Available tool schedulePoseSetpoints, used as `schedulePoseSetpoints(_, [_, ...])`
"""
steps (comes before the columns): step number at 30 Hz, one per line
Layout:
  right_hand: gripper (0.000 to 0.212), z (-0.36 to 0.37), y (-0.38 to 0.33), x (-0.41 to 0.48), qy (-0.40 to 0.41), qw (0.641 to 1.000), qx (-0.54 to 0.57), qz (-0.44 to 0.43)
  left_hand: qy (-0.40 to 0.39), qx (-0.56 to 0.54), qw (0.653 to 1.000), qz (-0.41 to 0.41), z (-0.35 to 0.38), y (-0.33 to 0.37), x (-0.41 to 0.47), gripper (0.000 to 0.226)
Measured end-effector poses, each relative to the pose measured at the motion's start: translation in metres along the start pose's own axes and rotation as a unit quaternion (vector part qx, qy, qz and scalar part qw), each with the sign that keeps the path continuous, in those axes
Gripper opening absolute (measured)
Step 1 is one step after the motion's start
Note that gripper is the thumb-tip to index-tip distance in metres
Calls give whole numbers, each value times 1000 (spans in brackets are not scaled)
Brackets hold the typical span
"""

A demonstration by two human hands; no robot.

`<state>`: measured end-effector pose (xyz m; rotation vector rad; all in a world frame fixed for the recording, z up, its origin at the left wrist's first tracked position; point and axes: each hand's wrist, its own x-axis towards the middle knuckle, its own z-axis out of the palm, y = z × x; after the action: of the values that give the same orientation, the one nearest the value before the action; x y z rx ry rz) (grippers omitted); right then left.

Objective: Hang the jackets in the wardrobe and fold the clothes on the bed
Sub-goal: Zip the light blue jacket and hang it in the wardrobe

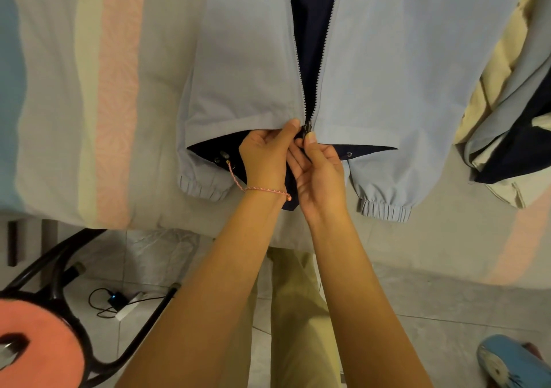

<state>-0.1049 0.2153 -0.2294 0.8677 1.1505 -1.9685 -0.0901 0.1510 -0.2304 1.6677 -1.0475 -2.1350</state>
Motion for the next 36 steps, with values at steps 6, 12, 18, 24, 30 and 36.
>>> schedulePoseSetpoints(6, [16,-1,-5,1,4,1000,-15,-3,-9,73,996,48,-3,-4,-3,9])
schedulePoseSetpoints(12, [19,-1,-6,4,24,999,-47,2,-1,170,981,95,-13,-6,-5,6])
schedulePoseSetpoints(18, [19,-1,-6,2,-3,1000,-24,6,18,-65,998,-15,-12,-1,-9,9])
schedulePoseSetpoints(24, [12,-5,2,1,-13,1000,-21,-5,20,-94,994,-47,4,-2,-10,10])
schedulePoseSetpoints(30, [15,-2,0,-3,-11,1000,-2,-6,25,-92,994,-48,7,-2,-12,5])
schedulePoseSetpoints(36, [18,1,4,-4,0,1000,19,-5,27,-71,997,-24,5,-2,-12,6])
